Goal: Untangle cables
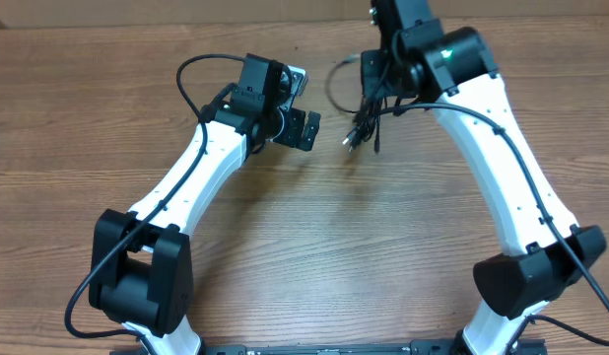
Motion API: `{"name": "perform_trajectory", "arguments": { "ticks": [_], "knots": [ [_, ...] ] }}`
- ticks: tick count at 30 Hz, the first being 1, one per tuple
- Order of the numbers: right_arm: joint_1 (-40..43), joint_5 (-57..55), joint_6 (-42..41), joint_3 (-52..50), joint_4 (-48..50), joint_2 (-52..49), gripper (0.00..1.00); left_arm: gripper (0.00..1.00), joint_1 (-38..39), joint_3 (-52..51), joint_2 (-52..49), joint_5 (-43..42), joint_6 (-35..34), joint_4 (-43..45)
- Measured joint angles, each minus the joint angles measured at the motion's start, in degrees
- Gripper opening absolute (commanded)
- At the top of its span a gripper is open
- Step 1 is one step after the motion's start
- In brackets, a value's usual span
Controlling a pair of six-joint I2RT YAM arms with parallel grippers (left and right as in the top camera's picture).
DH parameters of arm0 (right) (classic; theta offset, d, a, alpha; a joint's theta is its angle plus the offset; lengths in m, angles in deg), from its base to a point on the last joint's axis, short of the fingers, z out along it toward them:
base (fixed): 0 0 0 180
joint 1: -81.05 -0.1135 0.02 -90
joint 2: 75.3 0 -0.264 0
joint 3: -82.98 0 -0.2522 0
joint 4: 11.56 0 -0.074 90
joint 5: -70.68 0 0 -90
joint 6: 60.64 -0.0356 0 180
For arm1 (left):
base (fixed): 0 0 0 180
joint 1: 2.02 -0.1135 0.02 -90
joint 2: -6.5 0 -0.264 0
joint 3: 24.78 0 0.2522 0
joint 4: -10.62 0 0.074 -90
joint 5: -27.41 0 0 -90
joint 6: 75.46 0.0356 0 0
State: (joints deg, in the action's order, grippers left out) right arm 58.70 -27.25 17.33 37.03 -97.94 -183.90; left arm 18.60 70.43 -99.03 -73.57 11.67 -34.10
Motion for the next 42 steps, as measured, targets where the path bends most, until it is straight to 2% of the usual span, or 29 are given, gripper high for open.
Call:
{"name": "perform_trajectory", "arguments": {
  "ticks": [9, 16, 22, 32, 42],
  "knots": [
    [0.22, 1.33, -0.02, 10.91, -5.73, 0.00, 0.04, 1.00, 0.00, 0.04, -1.03, -2.71, -0.20, 1.46],
    [0.22, 1.55, 0.04, 18.23, -10.08, 0.00, 0.04, 0.99, 0.00, 0.04, -5.16, -14.38, -1.60, 8.44],
    [0.22, 1.57, 0.04, 18.67, -12.37, 0.00, 0.04, 1.00, -0.02, 0.09, -5.40, -23.52, -3.48, 15.98],
    [0.22, 2.19, 0.02, 18.67, -12.87, 0.00, 0.04, 1.00, -3.45, 0.13, -5.40, -36.09, -4.42, 21.14],
    [0.22, 8.11, 0.02, 18.67, -12.07, 0.00, 0.04, 1.00, -4.11, 0.15, -5.40, -42.51, -4.52, 23.52]
  ]
}}
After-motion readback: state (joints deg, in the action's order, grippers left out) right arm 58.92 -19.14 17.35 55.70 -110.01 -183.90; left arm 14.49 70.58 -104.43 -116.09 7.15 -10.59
